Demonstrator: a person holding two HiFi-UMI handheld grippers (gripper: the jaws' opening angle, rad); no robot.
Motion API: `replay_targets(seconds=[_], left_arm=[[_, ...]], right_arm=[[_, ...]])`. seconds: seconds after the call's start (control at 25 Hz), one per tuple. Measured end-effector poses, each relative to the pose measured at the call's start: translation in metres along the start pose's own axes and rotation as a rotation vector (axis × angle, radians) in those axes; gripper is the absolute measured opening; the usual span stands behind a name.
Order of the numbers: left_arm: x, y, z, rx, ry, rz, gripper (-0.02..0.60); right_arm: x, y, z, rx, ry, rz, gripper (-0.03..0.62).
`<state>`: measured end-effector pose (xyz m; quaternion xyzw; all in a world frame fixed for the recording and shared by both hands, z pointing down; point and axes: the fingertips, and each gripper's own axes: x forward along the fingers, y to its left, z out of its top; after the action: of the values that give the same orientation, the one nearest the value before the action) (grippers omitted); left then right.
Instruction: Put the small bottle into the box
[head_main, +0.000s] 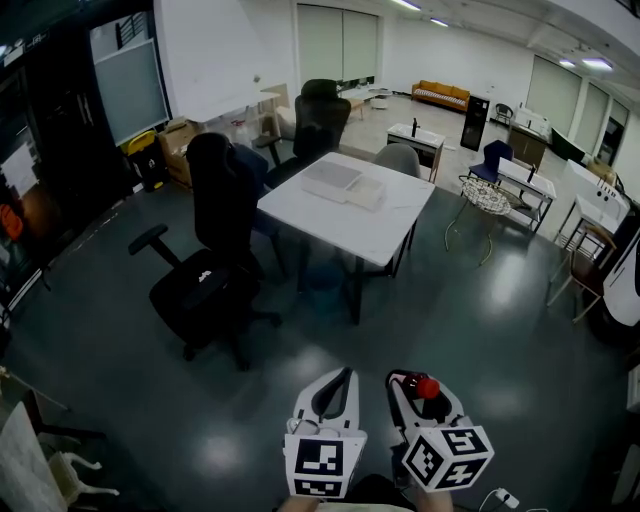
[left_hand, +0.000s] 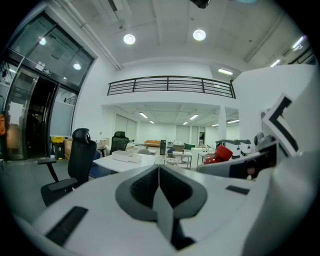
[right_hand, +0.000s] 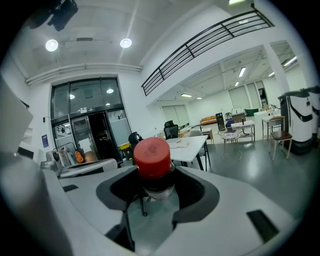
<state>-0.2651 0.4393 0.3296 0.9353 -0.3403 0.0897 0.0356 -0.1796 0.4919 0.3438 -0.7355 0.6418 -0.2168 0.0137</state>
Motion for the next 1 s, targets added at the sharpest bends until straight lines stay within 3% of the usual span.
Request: replay_targets(seconds=[0.32, 0.6, 1.0], left_arm=[[0.017, 0.015, -0.01, -0.035, 0.029, -0.011, 0.02], [0.043, 0.035, -0.011, -0.048, 0.046, 0.031, 0.02], [0.141, 0.054, 0.017, -0.05, 0.027, 0.075, 0.02]], right_arm=[[0.02, 0.002, -0.004, -0.001, 0.037, -0.009, 0.227], [0.057, -0.007, 0.005, 0.006, 0.058, 0.018, 0.227], [0.136, -0.055, 0.056, -0.013, 0.056, 0.058, 0.227]])
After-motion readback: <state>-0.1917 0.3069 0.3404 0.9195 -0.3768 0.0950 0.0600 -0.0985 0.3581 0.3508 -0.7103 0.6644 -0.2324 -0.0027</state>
